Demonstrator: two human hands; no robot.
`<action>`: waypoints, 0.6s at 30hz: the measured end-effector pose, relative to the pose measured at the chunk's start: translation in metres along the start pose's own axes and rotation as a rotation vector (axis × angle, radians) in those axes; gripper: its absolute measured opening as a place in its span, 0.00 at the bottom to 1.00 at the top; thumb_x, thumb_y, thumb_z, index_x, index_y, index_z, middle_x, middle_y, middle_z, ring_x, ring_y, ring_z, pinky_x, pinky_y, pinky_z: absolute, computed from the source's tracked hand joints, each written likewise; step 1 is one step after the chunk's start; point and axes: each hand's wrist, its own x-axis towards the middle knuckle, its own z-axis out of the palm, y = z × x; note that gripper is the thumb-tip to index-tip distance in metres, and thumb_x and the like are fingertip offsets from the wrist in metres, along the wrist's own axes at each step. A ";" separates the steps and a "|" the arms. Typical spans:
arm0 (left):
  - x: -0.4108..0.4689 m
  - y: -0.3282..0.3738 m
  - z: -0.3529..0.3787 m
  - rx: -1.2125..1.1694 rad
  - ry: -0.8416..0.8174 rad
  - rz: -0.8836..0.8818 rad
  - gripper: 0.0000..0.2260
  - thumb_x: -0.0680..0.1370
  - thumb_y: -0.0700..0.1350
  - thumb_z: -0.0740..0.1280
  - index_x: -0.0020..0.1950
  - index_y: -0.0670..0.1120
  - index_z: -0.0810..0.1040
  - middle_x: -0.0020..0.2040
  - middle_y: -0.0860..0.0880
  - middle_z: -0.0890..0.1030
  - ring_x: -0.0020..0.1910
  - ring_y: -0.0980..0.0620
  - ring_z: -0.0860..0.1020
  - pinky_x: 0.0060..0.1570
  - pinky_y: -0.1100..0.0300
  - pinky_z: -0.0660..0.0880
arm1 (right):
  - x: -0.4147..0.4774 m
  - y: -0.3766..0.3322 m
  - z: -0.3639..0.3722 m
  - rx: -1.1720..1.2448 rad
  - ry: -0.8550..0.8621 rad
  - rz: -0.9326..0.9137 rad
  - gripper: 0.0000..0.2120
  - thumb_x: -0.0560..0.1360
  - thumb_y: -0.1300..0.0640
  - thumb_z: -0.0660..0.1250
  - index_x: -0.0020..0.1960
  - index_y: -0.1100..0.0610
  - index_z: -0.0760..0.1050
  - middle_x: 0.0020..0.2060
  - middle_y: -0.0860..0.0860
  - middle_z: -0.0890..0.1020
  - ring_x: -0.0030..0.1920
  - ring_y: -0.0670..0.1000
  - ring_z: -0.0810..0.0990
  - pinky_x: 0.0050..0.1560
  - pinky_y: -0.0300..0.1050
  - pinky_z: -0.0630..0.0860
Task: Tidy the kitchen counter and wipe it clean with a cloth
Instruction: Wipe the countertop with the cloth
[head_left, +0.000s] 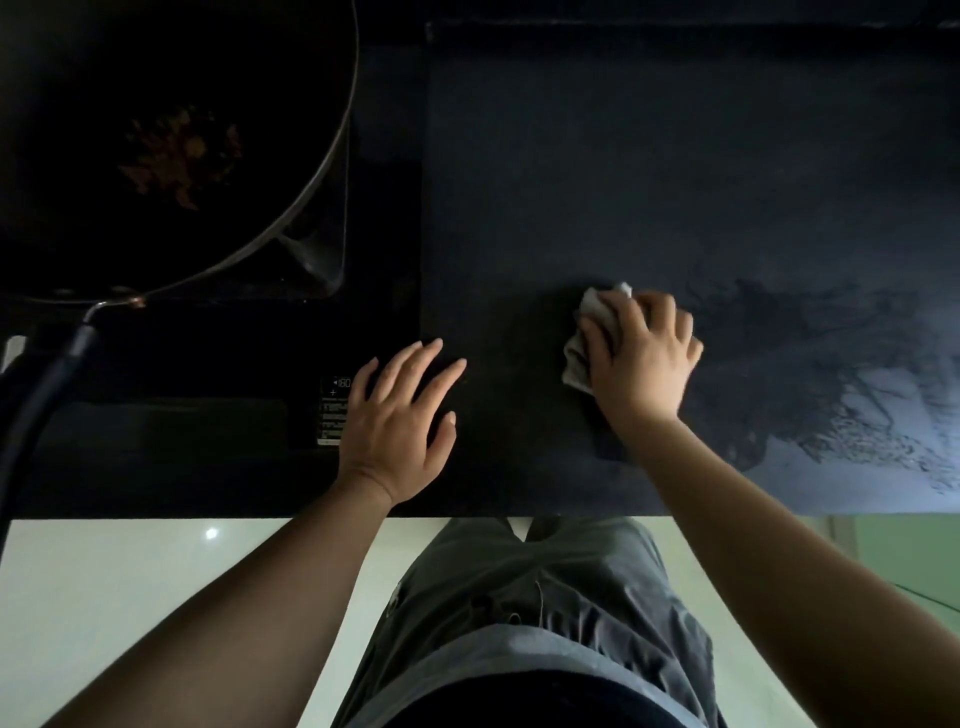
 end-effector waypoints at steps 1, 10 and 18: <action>0.000 0.000 0.000 0.004 -0.004 0.001 0.23 0.75 0.52 0.58 0.71 0.53 0.67 0.73 0.49 0.67 0.72 0.49 0.63 0.69 0.47 0.56 | 0.012 -0.009 0.004 -0.011 0.007 0.051 0.15 0.74 0.45 0.64 0.58 0.48 0.75 0.56 0.55 0.75 0.56 0.61 0.71 0.53 0.55 0.65; 0.001 0.000 -0.002 0.008 -0.004 0.000 0.23 0.74 0.52 0.57 0.70 0.53 0.68 0.72 0.49 0.68 0.71 0.49 0.64 0.68 0.46 0.57 | -0.040 -0.023 0.010 -0.025 -0.065 -0.289 0.14 0.75 0.46 0.62 0.58 0.49 0.76 0.54 0.55 0.77 0.53 0.59 0.74 0.51 0.54 0.69; 0.000 0.000 0.000 -0.006 0.030 0.008 0.23 0.75 0.52 0.57 0.70 0.52 0.68 0.72 0.48 0.68 0.71 0.48 0.64 0.68 0.45 0.58 | -0.009 0.044 -0.018 -0.047 0.017 -0.039 0.15 0.74 0.46 0.63 0.59 0.49 0.75 0.54 0.57 0.75 0.54 0.61 0.71 0.52 0.54 0.66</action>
